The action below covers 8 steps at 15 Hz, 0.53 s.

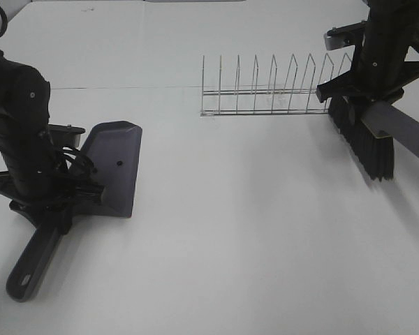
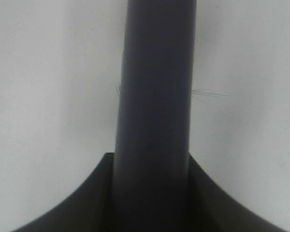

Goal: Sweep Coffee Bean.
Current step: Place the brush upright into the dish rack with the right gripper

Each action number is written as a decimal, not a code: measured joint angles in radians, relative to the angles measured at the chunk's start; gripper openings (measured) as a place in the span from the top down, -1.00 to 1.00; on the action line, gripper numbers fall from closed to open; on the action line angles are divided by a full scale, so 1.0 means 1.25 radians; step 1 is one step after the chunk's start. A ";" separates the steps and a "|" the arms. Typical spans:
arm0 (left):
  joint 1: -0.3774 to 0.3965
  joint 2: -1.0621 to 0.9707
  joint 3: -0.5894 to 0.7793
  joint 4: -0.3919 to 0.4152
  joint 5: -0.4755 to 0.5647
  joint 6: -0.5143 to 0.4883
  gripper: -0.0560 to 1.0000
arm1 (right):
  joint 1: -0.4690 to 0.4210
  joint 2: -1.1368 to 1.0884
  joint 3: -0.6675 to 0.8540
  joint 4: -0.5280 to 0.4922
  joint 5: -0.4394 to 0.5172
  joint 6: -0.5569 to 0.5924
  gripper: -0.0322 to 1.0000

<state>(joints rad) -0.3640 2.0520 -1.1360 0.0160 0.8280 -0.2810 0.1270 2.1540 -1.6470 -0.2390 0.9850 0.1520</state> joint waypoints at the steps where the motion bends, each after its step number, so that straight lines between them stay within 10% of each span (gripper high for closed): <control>1: 0.000 0.000 0.000 0.000 0.000 0.000 0.41 | 0.000 0.002 0.000 -0.001 -0.011 0.001 0.39; 8: 0.000 0.000 0.000 0.000 0.000 0.001 0.41 | 0.000 0.068 -0.115 -0.040 -0.012 0.009 0.39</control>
<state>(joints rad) -0.3640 2.0520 -1.1360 0.0160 0.8280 -0.2800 0.1270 2.2390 -1.7910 -0.2890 0.9700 0.1630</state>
